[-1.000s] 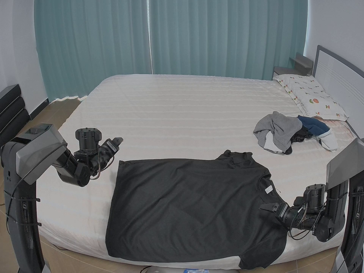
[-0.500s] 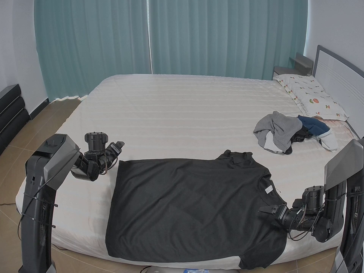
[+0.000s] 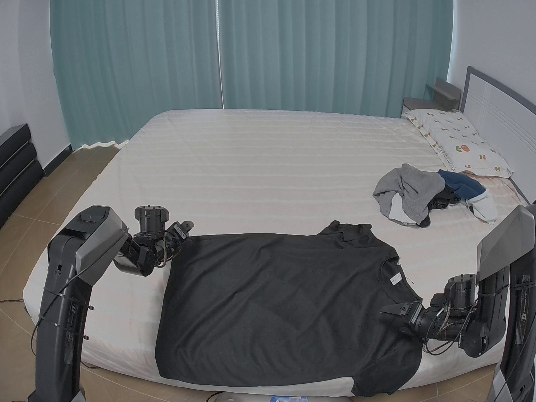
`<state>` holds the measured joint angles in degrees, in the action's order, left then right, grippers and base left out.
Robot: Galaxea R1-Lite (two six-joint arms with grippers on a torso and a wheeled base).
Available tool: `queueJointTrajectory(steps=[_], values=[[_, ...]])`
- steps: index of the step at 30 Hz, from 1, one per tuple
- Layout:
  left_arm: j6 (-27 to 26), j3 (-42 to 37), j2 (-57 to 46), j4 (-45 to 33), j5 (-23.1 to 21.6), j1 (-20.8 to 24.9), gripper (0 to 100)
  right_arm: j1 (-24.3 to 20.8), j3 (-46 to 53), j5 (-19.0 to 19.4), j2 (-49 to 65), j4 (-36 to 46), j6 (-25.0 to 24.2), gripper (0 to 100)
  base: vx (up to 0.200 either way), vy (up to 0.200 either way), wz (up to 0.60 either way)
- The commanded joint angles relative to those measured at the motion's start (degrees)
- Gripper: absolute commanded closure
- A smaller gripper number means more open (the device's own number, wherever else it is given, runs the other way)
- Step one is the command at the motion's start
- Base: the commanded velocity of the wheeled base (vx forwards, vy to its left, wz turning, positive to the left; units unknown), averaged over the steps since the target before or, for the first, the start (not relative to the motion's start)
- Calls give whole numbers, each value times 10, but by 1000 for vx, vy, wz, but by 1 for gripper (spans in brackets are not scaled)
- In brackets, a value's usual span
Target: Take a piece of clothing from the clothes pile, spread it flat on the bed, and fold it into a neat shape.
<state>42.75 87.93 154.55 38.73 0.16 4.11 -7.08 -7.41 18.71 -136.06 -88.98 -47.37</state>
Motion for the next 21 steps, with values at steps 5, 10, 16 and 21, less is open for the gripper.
queueJointTrajectory(steps=[5, 10, 16, 21], values=[[-6, -1, 12, 1, 1, 3, 0, -1, 1, 0, -1, -10, 0, 0, 0, 0, 0], [-8, 8, 20, 1, 2, 3, 100, -1, 2, 0, -1, -10, 0, 0, 0, 0, 0], [-6, 52, 37, 1, 42, 0, 100, -1, 3, 0, -1, -10, 0, 0, 0, 0, 0], [0, 71, 41, 9, 60, -2, 100, -2, 3, 0, -1, -10, 0, 0, 0, 0, 0]])
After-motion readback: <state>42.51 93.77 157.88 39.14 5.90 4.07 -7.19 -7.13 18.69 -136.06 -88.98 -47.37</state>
